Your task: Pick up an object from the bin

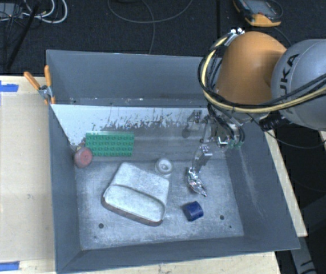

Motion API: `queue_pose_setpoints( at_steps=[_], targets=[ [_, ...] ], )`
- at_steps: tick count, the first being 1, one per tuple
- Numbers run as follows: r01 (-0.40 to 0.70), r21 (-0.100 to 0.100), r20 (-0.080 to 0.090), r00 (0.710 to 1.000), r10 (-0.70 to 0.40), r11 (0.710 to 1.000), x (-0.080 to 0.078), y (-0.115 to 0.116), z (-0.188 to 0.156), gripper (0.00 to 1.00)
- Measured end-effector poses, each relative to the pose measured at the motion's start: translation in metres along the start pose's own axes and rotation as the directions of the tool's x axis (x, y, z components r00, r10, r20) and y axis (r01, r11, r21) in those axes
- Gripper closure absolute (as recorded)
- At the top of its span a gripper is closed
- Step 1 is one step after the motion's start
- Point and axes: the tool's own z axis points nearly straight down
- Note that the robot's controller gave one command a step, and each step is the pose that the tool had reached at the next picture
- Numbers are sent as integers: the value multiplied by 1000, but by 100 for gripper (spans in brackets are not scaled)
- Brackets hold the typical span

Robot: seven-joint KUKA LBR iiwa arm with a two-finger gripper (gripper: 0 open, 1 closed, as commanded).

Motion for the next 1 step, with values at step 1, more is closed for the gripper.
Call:
queue_pose_setpoints(
  at_steps=[1],
  targets=[
    [120, 1, 9, 993, -120, 993, 14, -82, 126, 0]
  ],
)
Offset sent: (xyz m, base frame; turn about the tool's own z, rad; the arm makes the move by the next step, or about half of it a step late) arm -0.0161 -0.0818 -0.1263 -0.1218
